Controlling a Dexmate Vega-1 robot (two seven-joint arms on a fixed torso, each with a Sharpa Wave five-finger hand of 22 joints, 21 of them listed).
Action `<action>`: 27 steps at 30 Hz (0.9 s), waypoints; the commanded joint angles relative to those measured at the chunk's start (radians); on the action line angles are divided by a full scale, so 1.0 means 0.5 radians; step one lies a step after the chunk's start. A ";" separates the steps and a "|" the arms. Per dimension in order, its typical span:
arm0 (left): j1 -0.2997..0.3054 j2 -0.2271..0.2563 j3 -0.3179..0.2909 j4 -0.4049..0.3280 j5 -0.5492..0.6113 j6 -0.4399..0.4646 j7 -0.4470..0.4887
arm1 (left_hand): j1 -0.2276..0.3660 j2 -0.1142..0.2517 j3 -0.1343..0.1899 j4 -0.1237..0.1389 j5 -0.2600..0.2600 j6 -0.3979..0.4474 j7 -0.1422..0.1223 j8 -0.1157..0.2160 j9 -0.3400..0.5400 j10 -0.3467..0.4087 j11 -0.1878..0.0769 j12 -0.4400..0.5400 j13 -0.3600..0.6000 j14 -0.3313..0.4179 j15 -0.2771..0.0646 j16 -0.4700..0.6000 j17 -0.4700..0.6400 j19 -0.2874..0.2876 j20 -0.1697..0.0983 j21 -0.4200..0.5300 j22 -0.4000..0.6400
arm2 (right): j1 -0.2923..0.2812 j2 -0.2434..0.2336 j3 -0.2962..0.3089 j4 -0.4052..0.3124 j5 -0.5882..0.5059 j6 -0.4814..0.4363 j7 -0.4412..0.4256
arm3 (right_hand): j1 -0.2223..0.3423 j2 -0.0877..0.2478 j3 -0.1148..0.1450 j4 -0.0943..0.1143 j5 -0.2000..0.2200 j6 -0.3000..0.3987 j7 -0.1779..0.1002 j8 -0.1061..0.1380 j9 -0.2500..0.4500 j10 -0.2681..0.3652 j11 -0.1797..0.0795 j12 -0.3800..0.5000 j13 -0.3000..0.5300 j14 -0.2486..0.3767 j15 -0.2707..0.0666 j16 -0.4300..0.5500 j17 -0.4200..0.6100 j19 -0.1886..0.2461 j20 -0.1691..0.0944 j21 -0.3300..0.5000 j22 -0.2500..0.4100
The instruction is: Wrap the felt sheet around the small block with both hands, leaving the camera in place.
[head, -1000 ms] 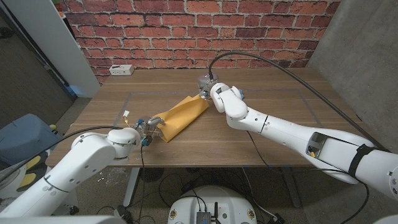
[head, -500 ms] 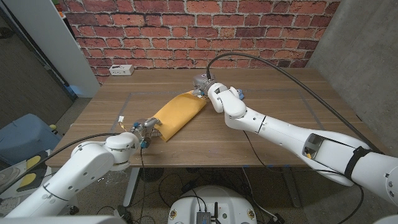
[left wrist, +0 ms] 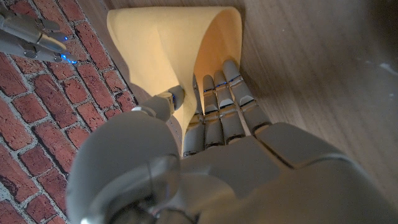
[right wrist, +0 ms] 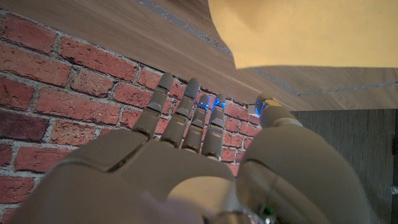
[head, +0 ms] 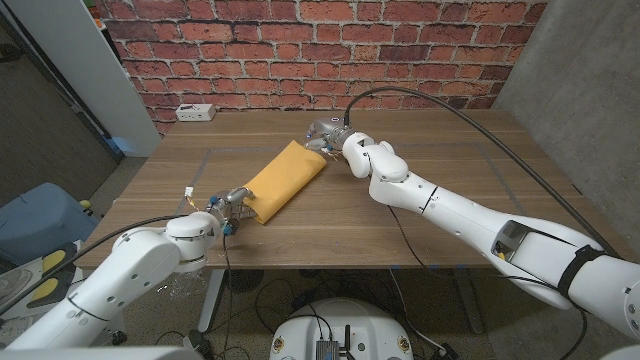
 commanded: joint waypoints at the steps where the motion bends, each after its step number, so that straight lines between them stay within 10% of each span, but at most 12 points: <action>1: -0.061 0.014 0.025 0.028 -0.104 0.027 0.085 | -0.004 0.001 0.024 0.009 0.019 0.014 -0.017 0.029 0.033 0.018 -0.001 -0.010 0.006 0.016 0.005 0.012 0.005 0.011 0.015 0.017 -0.005 | -0.120 -0.056 0.163 0.041 0.410 0.306 -0.353 | -0.004 0.002 -0.026 -0.026 0.016 -0.164 0.010 0.019 0.005 -0.113 0.024 -0.048 -0.002 -0.050 -0.116 -0.022 -0.007 0.009 0.036 -0.012 0.006; 4: -0.081 0.017 0.034 0.026 -0.129 0.053 0.123 | -0.008 0.000 0.026 0.010 0.027 0.013 -0.017 0.042 0.051 0.021 -0.001 -0.012 0.006 0.017 0.005 0.012 0.005 0.012 0.016 0.022 -0.005 | -0.095 -0.118 0.130 0.100 0.412 0.543 -0.432 | 0.330 0.134 0.109 -0.237 0.054 0.224 -0.058 0.172 0.004 0.195 -0.051 0.069 -0.015 0.127 -0.190 0.030 -0.044 0.111 -0.062 0.013 0.003; 6: -0.095 0.015 0.040 0.026 -0.147 0.071 0.151 | -0.011 -0.001 0.027 0.010 0.031 0.013 -0.018 0.049 0.061 0.022 0.000 -0.013 0.006 0.019 0.005 0.012 0.004 0.014 0.016 0.026 -0.006 | -0.049 -0.147 0.100 0.116 0.430 0.621 -0.337 | 0.447 0.140 0.147 -0.268 0.045 0.490 -0.034 0.242 0.002 0.345 -0.083 0.127 -0.027 0.199 -0.250 0.020 -0.091 0.162 -0.151 0.031 0.002; 15: -0.129 0.047 0.067 0.023 -0.177 0.076 0.184 | -0.021 -0.006 0.032 0.010 0.051 0.008 -0.018 0.081 0.105 0.040 -0.003 -0.012 0.007 0.028 0.003 0.012 0.003 0.019 0.018 0.040 -0.009 | 0.125 -0.130 0.002 0.191 0.520 0.621 0.132 | 0.572 0.089 0.174 -0.268 0.023 0.772 -0.011 0.285 -0.013 0.426 -0.113 0.131 -0.061 0.120 -0.274 -0.092 -0.218 0.188 -0.225 0.043 0.001; 27: -0.177 0.080 0.101 0.033 -0.224 0.094 0.213 | -0.033 -0.009 0.035 0.011 0.071 0.001 -0.019 0.113 0.151 0.036 -0.007 -0.022 0.007 0.026 -0.002 0.008 0.002 0.014 0.018 0.051 -0.012 | 0.246 -0.071 -0.136 0.248 0.435 0.534 0.383 | 0.739 0.121 0.218 -0.263 0.018 0.492 -0.102 0.110 -0.021 0.253 -0.161 -0.017 -0.112 -0.028 -0.276 -0.147 -0.353 0.142 -0.231 0.028 0.001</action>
